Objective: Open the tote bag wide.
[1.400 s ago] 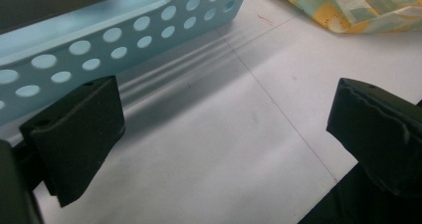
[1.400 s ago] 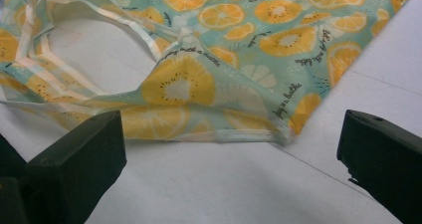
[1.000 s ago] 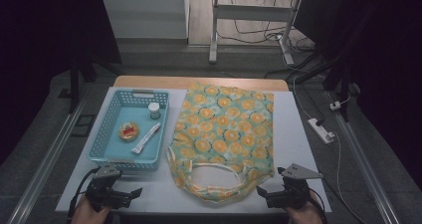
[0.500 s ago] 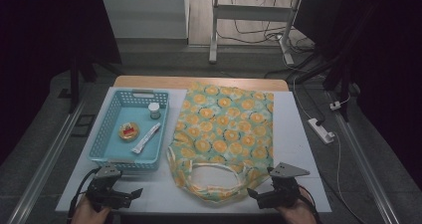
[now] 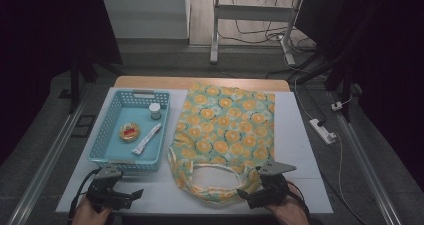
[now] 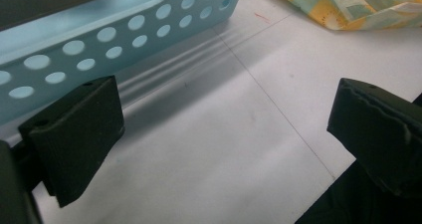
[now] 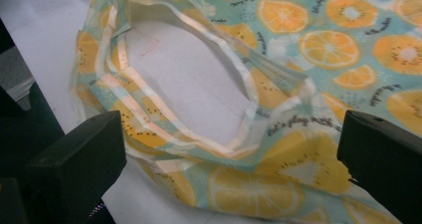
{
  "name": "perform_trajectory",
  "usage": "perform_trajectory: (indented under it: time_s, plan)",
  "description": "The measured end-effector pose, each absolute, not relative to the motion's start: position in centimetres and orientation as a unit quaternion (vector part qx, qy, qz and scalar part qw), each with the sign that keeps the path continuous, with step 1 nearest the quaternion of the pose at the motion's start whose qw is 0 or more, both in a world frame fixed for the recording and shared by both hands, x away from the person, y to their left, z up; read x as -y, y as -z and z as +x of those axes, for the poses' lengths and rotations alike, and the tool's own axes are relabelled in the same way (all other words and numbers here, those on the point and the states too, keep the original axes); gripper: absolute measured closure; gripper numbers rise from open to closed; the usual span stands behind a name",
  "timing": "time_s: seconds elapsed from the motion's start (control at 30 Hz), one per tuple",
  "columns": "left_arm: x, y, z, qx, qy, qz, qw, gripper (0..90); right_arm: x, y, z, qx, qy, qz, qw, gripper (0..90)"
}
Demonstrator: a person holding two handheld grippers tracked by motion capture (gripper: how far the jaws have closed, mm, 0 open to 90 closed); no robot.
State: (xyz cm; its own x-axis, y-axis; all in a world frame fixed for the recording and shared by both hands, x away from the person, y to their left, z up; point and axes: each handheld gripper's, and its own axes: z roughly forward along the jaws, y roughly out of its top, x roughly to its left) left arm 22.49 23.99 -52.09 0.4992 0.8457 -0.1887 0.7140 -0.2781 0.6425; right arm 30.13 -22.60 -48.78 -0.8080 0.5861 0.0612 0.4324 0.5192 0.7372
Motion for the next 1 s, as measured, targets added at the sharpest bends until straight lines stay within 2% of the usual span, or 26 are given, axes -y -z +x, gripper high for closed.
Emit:
perform_trajectory:
  time_s: [1.0]
  plan:
    - [-23.9,52.1,22.6,-0.489,-0.093,0.797,0.342,1.4,15.2,51.0,30.9,-0.908,-0.345,0.228,0.062,0.0]
